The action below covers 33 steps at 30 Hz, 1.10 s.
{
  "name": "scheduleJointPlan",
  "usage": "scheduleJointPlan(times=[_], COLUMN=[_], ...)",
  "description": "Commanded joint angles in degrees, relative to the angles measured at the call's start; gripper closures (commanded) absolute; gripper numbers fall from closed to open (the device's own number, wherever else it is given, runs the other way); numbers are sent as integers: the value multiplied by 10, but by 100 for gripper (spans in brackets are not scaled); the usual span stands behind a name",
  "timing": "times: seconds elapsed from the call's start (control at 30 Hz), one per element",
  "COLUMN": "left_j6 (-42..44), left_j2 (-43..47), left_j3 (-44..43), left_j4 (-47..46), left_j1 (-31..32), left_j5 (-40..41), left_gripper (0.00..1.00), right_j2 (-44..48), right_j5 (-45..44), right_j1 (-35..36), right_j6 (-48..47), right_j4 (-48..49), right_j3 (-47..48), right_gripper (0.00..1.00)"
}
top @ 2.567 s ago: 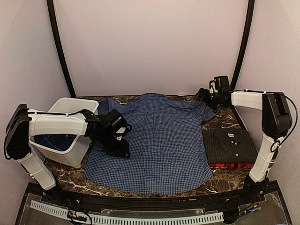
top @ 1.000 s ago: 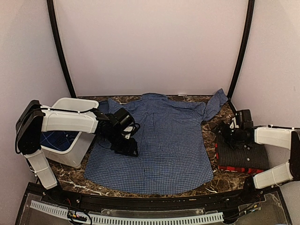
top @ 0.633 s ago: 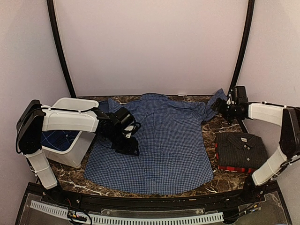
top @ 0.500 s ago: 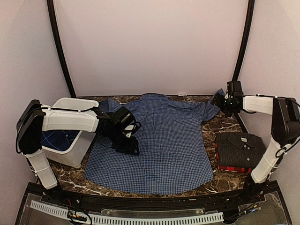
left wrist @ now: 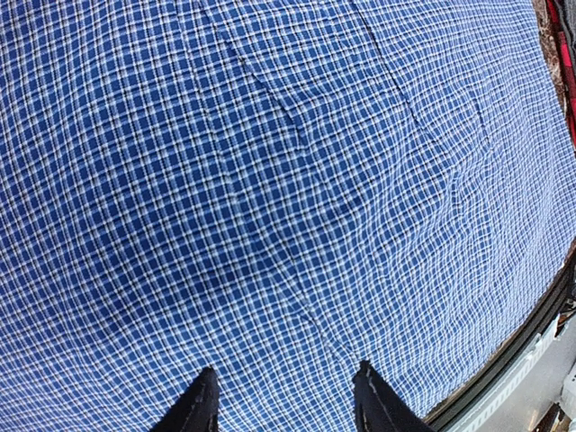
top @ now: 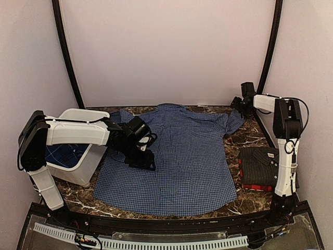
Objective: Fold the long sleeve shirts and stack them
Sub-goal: Pick up the sleeve from the corner of the board.
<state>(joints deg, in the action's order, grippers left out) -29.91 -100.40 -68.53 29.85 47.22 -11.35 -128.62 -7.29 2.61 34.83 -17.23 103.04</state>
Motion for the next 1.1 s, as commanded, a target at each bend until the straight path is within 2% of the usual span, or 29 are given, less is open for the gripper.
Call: scheduleJointPlan(times=[0.0, 0.2, 0.37, 0.63, 0.77, 1.07], left_j6=[9, 10, 5, 1, -2, -25], left_j2=[3, 3, -1, -7, -5, 11], left_j3=[-13, -12, -12, -22, -27, -37], left_j4=[13, 16, 12, 10, 12, -5], left_j1=[3, 3, 3, 3, 3, 3], left_j5=[2, 5, 3, 4, 10, 11], left_gripper=[50, 51, 51, 51, 51, 51], right_j2=[-63, -128, -128, -78, -47, 85], right_j5=[-38, -45, -29, -13, 1, 52], right_j1=[-5, -15, -19, -19, -18, 6], right_j6=[-4, -9, -13, -27, -37, -87], right_j4=[-51, -83, -75, -44, -21, 93], right_j3=[99, 169, 161, 114, 96, -35], right_gripper=[17, 17, 26, 70, 98, 100])
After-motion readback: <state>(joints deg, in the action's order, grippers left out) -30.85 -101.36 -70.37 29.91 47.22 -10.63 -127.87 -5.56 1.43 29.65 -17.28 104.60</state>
